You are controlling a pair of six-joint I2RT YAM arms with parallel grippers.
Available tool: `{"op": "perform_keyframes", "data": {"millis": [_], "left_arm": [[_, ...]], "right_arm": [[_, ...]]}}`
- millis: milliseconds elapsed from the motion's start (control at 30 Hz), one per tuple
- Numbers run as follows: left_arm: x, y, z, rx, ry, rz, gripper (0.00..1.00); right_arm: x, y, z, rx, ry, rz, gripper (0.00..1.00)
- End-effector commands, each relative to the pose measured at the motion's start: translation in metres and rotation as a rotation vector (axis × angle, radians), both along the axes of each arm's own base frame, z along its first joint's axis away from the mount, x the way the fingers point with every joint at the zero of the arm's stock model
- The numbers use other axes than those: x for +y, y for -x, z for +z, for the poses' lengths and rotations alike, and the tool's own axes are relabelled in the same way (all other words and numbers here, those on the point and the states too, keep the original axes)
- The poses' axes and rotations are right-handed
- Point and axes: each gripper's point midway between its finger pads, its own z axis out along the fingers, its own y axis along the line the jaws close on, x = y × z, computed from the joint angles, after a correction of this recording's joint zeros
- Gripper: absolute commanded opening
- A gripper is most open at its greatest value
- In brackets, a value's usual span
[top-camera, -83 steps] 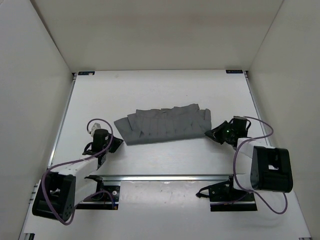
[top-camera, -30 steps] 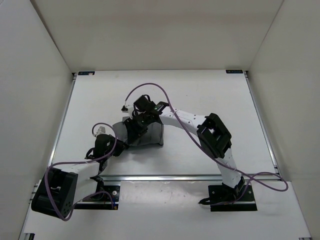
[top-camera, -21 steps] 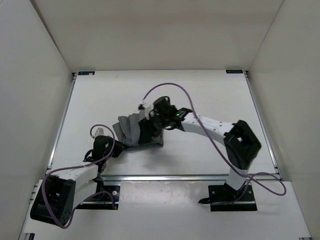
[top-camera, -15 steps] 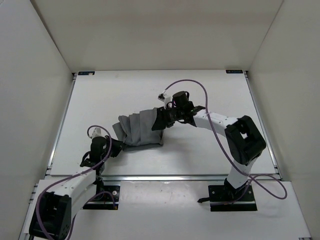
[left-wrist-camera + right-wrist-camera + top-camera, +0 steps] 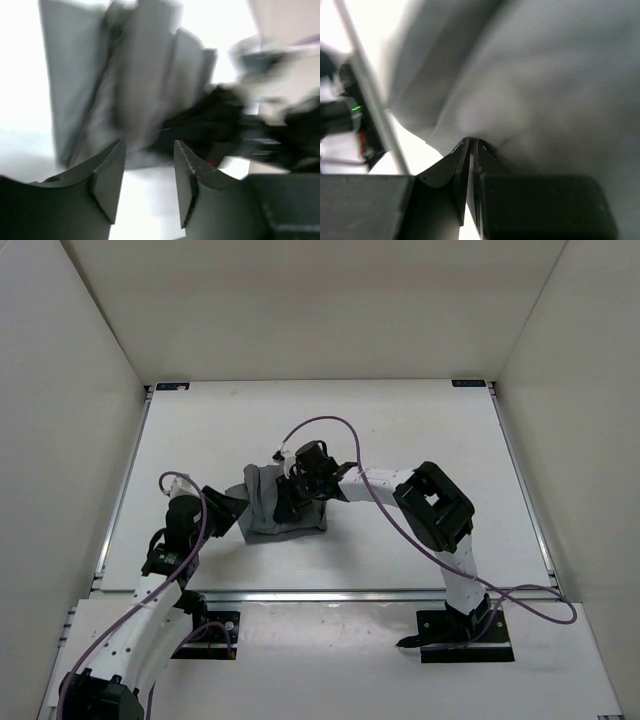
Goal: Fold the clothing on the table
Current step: Fold the skirt
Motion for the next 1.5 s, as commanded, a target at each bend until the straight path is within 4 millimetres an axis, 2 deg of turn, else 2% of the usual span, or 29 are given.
{"op": "perform_keyframes", "data": {"millis": [0,33,67,100,200,333,433,533,600,767,800,833,900,967,1000,1033,1100,1133,1267,1367,1467], "left_arm": [[0.016,-0.011,0.040,-0.074,-0.098,0.034,0.55],[0.016,-0.010,0.041,-0.072,-0.115,0.027,0.56],[0.017,-0.011,0.047,-0.082,-0.124,0.026,0.56],[0.023,-0.013,0.048,-0.085,-0.147,0.048,0.57],[0.022,-0.013,0.044,-0.087,-0.155,0.044,0.58],[0.014,-0.011,0.023,-0.067,-0.111,0.019,0.59],[0.011,-0.008,0.008,-0.041,-0.109,0.006,0.56],[0.014,-0.006,0.000,-0.025,-0.124,0.010,0.56],[0.014,-0.006,0.001,-0.030,-0.133,0.004,0.56],[0.013,-0.005,0.001,-0.033,-0.144,-0.003,0.57],[0.014,-0.004,-0.003,-0.021,-0.146,-0.002,0.56],[0.014,-0.006,0.002,-0.033,-0.145,-0.001,0.56],[0.014,-0.006,0.002,-0.033,-0.149,-0.001,0.56],[0.013,-0.006,0.004,-0.040,-0.151,-0.007,0.57],[0.016,-0.006,0.002,-0.032,-0.155,0.001,0.57],[0.013,-0.005,0.004,-0.038,-0.152,-0.008,0.57],[0.014,-0.005,0.004,-0.039,-0.154,-0.009,0.58],[0.013,-0.004,0.001,-0.030,-0.155,-0.011,0.58],[0.019,-0.007,0.004,-0.036,-0.170,0.015,0.58],[0.020,-0.007,0.005,-0.037,-0.179,0.017,0.59],[0.021,-0.006,0.004,-0.035,-0.185,0.016,0.58]], "right_arm": [[-0.028,-0.023,-0.051,0.019,0.249,-0.176,0.06],[-0.030,-0.029,-0.055,0.016,0.271,-0.206,0.07],[-0.041,-0.029,-0.063,0.051,0.311,-0.231,0.09],[-0.055,-0.038,-0.072,0.068,0.370,-0.287,0.10],[-0.096,-0.055,-0.089,0.054,0.507,-0.403,0.12],[-0.149,-0.088,-0.089,0.018,0.585,-0.537,0.16],[-0.156,-0.111,-0.080,0.002,0.555,-0.544,0.18],[-0.153,-0.113,-0.080,-0.003,0.570,-0.532,0.20],[-0.143,-0.114,-0.061,-0.044,0.546,-0.531,0.20],[-0.092,-0.103,-0.024,-0.105,0.396,-0.449,0.21],[-0.088,-0.100,-0.026,-0.098,0.395,-0.429,0.20],[-0.079,-0.099,-0.018,-0.111,0.387,-0.413,0.19],[-0.079,-0.089,-0.027,-0.091,0.453,-0.389,0.17],[-0.076,-0.097,-0.013,-0.156,0.474,-0.423,0.18],[-0.078,-0.094,-0.017,-0.171,0.486,-0.433,0.17],[-0.074,-0.099,0.000,-0.210,0.443,-0.450,0.17],[-0.076,-0.098,0.006,-0.219,0.398,-0.459,0.17],[-0.068,-0.099,0.019,-0.225,0.337,-0.452,0.17],[-0.061,-0.097,0.024,-0.207,0.282,-0.418,0.13],[-0.055,-0.089,0.018,-0.228,0.307,-0.394,0.12],[-0.050,-0.089,0.029,-0.308,0.298,-0.409,0.13]]}}
